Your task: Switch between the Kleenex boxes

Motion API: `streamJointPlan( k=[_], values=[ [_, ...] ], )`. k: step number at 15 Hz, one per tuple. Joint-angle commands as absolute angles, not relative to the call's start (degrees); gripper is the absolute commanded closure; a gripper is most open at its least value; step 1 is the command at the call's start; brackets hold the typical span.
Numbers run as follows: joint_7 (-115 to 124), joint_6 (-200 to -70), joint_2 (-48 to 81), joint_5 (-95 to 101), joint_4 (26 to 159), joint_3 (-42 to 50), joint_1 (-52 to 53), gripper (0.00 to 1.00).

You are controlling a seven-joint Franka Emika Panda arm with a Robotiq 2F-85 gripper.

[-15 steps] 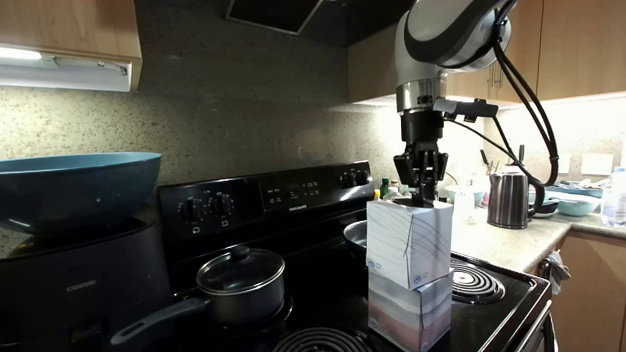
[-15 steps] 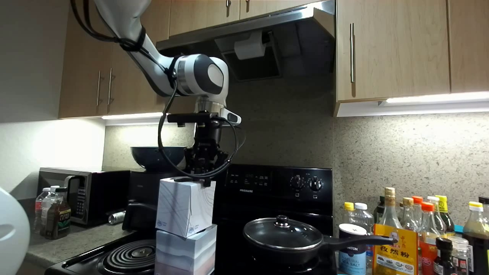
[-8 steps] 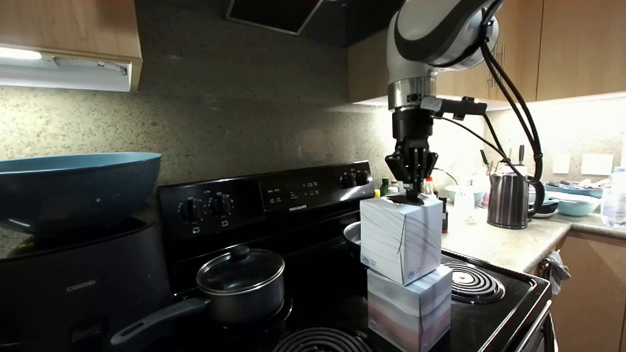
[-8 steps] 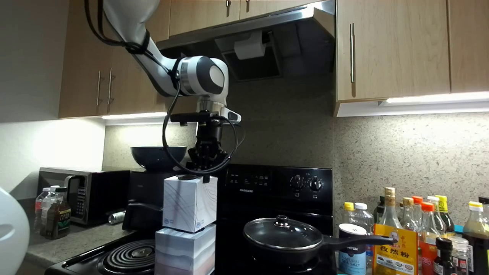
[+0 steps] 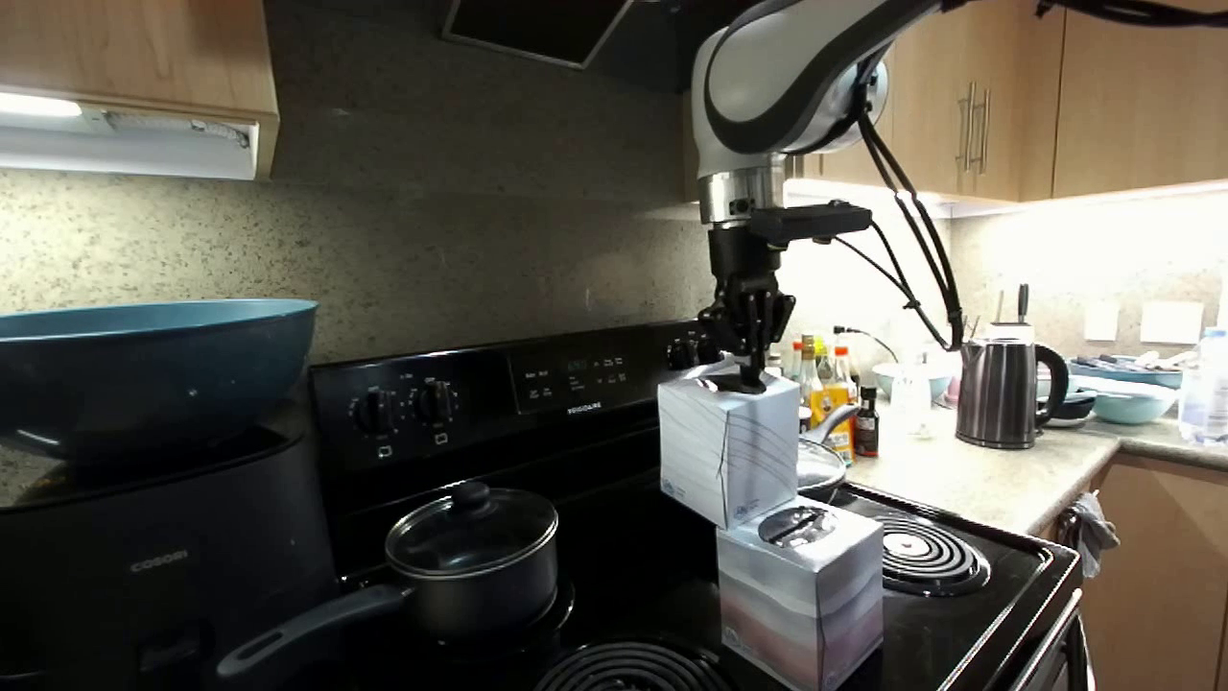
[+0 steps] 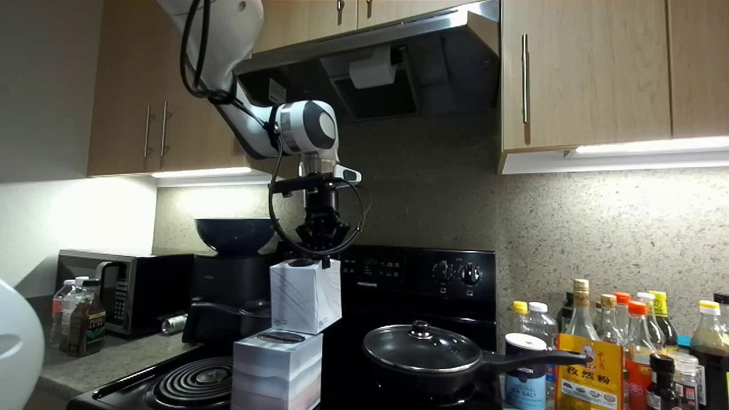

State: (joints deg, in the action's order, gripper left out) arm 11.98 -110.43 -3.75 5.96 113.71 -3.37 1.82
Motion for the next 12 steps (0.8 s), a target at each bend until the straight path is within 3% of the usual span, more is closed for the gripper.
streamJointPlan(
  k=[1, 12],
  values=[
    [14.83, -110.39, 0.27, 9.61, 107.89, -3.74, 2.25, 0.93],
    [13.05, -104.2, 6.43, 6.35, 105.88, -2.45, 2.19, 0.93]
  ],
)
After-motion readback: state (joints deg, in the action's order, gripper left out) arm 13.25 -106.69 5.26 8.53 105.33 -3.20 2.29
